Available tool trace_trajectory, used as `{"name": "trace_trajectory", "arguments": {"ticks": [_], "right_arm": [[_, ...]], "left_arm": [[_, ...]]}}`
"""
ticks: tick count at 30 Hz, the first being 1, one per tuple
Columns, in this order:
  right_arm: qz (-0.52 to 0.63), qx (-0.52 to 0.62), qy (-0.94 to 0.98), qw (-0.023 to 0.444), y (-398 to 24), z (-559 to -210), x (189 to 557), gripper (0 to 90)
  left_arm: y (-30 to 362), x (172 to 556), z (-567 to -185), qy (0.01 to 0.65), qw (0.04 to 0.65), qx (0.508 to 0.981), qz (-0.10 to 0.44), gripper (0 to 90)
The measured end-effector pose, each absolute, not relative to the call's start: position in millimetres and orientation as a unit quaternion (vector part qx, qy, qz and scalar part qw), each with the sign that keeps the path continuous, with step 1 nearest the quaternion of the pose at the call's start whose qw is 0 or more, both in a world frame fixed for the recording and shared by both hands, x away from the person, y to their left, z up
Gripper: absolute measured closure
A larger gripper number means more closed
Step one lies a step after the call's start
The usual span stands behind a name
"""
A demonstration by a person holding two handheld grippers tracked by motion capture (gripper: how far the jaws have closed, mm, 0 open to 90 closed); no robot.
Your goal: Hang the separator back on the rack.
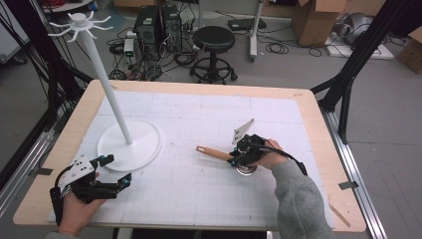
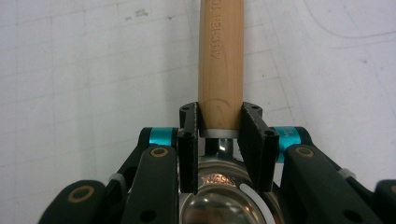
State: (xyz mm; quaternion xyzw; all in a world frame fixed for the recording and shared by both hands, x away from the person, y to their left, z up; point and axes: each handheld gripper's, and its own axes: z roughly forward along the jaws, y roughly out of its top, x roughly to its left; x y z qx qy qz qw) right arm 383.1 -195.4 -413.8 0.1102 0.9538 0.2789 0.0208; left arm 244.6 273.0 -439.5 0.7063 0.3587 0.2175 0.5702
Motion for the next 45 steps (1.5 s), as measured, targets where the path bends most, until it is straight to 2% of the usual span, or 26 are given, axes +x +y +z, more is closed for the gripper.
{"name": "trace_trajectory", "arguments": {"ticks": [45], "right_arm": [[0.32, 0.099, 0.942, 0.015, -202, -394, 378, 72.0]], "left_arm": [[273, 245, -439, 0.359, 0.571, 0.705, 0.218, 3.7]]}}
